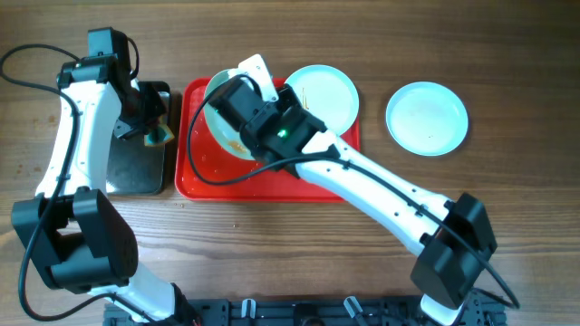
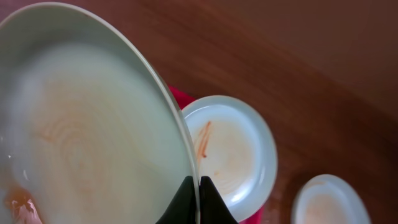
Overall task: Clean dirty plates on tray and stack at the side
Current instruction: 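Lift the cleaned plate with the right gripper and carry it right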
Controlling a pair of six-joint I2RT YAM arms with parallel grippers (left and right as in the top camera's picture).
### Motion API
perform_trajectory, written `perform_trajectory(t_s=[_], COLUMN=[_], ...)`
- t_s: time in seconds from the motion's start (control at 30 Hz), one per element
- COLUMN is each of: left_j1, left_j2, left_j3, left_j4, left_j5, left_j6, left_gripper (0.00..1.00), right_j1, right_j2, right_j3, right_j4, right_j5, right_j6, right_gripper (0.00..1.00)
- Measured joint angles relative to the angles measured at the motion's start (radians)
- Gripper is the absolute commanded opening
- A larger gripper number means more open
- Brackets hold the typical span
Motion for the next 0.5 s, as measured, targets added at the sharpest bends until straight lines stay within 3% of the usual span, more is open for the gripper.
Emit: perform_trajectory(t_s=[0.3, 0.5], left_j1=[0.000, 0.000], left_j2=[0.000, 0.001], left_j3=[0.000, 0.000], left_j4=[0.000, 0.000], left_j5=[0.003, 0.003], left_j6=[0.000, 0.000], left_gripper=[0.04, 0.04], right_j1=[0.088, 0.121], right_j2=[0.000, 0.000], right_j3=[0.000, 0.000], right_j4=[0.161, 0.225], right_j5=[0.325, 0.427], right_j6=[-0.170, -0.246], right_gripper=[0.04, 0.04])
